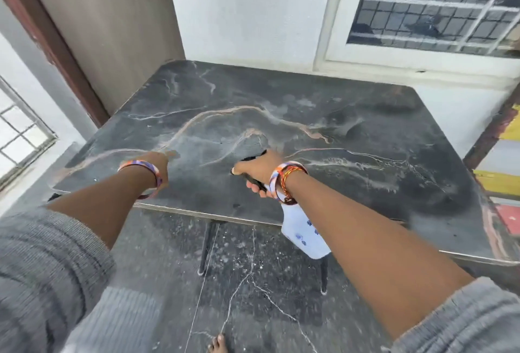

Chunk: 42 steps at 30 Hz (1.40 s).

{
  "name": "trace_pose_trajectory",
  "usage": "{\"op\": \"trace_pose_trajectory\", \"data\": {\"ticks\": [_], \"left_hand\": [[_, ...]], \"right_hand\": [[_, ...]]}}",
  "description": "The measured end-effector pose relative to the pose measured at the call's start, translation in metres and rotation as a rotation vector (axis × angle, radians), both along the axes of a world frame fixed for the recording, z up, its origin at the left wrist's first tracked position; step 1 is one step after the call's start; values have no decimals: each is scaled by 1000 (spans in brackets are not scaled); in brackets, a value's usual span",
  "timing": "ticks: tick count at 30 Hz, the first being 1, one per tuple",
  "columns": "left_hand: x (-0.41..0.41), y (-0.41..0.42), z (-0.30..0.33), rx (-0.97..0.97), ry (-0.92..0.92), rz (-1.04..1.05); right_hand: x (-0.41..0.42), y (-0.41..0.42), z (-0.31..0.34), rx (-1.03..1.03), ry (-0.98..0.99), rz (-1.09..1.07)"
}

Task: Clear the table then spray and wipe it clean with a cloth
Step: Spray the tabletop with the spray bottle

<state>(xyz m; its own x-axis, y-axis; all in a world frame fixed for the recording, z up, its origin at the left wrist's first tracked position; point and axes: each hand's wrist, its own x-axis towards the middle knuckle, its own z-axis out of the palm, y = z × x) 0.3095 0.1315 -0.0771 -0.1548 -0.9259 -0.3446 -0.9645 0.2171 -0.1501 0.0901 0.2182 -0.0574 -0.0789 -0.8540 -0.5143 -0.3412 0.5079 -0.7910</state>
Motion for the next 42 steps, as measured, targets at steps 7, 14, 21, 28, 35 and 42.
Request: {"op": "trace_pose_trajectory", "data": {"ticks": [7, 14, 21, 28, 35, 42], "left_hand": [[64, -16, 8, 8, 15, 130], [51, -60, 20, 16, 142, 28], [11, -107, 38, -64, 178, -93], [-40, -124, 35, -117, 199, -239], [-84, -118, 31, -84, 153, -298], [-137, -87, 35, -71, 190, -441]], "right_hand": [[57, -65, 4, -22, -105, 40], [63, -138, 25, -209, -77, -180], [7, -188, 47, -181, -157, -338], [-74, -186, 48, -214, -145, -507], [-118, -148, 45, -127, -100, -610], [-153, -80, 40, -186, 87, -683]]}}
